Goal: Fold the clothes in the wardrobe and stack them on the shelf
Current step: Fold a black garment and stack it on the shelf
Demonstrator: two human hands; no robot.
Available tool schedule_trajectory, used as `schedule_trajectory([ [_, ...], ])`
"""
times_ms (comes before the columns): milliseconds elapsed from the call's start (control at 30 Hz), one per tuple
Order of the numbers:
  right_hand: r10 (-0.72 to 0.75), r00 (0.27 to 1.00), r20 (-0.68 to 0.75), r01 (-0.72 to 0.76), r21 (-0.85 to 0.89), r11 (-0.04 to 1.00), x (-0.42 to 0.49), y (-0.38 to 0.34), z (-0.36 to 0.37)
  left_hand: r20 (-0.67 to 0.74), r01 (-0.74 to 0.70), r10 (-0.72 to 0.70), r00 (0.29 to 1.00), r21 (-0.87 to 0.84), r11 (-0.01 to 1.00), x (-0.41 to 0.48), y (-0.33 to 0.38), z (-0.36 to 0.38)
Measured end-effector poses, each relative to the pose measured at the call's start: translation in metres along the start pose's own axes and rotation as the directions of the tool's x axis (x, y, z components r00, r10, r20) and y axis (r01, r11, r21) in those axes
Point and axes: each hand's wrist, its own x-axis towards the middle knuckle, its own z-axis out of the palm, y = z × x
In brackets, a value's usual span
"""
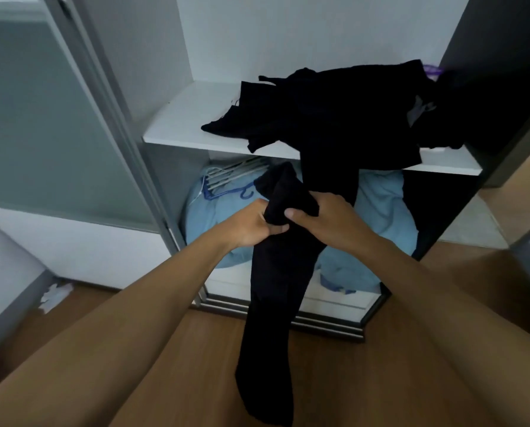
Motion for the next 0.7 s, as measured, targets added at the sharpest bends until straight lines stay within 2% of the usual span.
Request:
schedule_trajectory([
  [167, 0.021, 1.0, -0.009, -0.019, 0.178, 0.984, -0.011, -0.031, 0.058, 0.106, 0.047, -0.038, 0.994, -0.088, 0.995, -0.059, -0.042, -0.03],
  [267, 0.034, 0.998, -0.053, -0.017, 0.292, 0.956, -0.017, -0.055, 0.09, 0.228, 0.125, -0.044, 0.973, -0.351, 0.928, -0.1, -0.064, -0.059],
  [333, 0.077, 0.993, -0.089, -0.04, 0.36, 0.932, -0.023, -0.067, 0.103, 0.169, 0.16, -0.095, 0.981, -0.426, 0.89, -0.121, -0.08, -0.081],
  [433, 0.11, 0.99, -0.083, -0.063, 0.441, 0.895, -0.035, -0.083, 0.116, -0.008, 0.195, -0.202, 0.979, -0.226, 0.954, -0.137, -0.104, -0.105],
  [500, 0.117, 0.993, -0.016, -0.098, 0.439, 0.893, -0.043, -0.096, 0.123, -0.012, 0.245, -0.255, 0.967, -0.242, 0.939, -0.147, -0.116, -0.111],
  [600, 0.124, 0.989, 0.086, -0.149, 0.436, 0.888, -0.056, -0.107, 0.137, 0.001, 0.194, -0.204, 0.979, -0.313, 0.93, -0.157, -0.131, -0.113],
  [700, 0.145, 0.982, 0.125, -0.185, 0.444, 0.877, -0.069, -0.106, 0.15, -0.113, 0.087, -0.137, 0.984, -0.367, 0.926, -0.161, -0.134, -0.113],
])
